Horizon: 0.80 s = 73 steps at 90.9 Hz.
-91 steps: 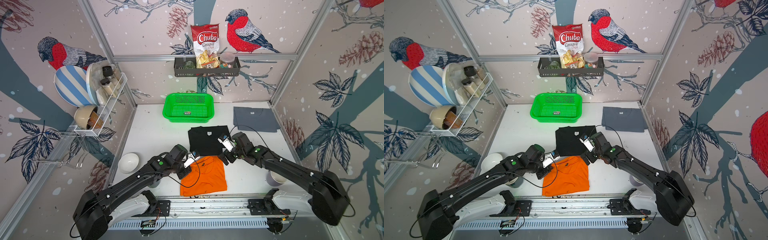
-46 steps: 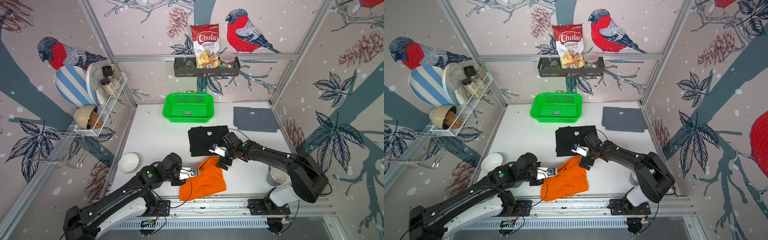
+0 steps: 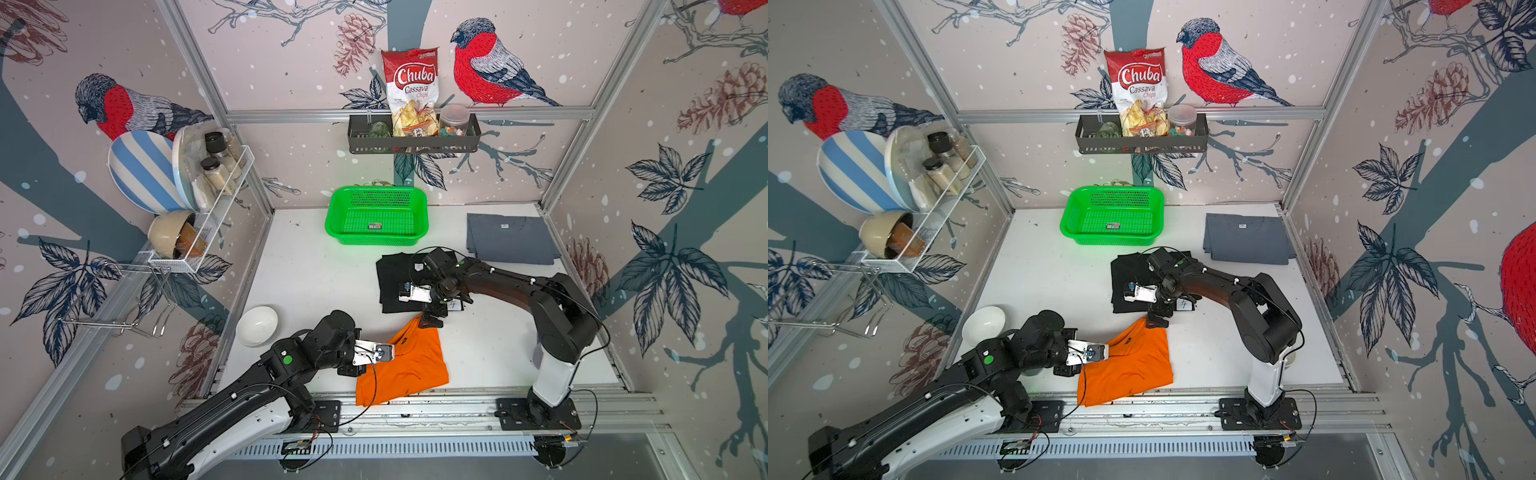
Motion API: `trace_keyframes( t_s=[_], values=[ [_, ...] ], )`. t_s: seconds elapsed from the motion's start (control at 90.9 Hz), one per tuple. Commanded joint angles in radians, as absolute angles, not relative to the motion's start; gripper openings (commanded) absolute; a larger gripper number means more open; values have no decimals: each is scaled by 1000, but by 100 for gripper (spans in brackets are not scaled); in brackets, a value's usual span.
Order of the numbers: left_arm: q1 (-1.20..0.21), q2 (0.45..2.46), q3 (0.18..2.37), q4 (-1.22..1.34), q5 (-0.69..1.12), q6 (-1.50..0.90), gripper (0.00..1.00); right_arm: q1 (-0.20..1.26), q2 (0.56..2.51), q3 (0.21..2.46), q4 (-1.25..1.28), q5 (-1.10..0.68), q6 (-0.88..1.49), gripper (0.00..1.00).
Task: Put the folded t-shirts into the basket
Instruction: Pick up the T-shirt from the center of the board.
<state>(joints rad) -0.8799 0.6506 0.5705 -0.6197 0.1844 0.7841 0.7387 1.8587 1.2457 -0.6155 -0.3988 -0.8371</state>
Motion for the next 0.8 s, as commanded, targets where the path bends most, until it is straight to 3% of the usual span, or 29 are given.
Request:
trace_keyframes(
  t_s=[0.0, 0.198, 0.374, 0.506, 0.792],
  values=[
    [-885, 629, 560, -606, 212, 806, 0, 756, 1895, 1294, -707, -473, -883, 99],
    [-885, 607, 556, -609, 178, 807, 0, 758, 1968, 1354, -820, -553, -928, 91],
    [-885, 563, 544, -587, 112, 784, 0, 728, 1974, 1375, -970, -658, -1029, 67],
    [-885, 535, 536, -547, 34, 749, 0, 695, 1907, 1321, -950, -677, -1036, 61],
    [-881, 567, 560, -460, -69, 670, 0, 697, 1795, 1252, -898, -711, -1031, 35]
  ],
)
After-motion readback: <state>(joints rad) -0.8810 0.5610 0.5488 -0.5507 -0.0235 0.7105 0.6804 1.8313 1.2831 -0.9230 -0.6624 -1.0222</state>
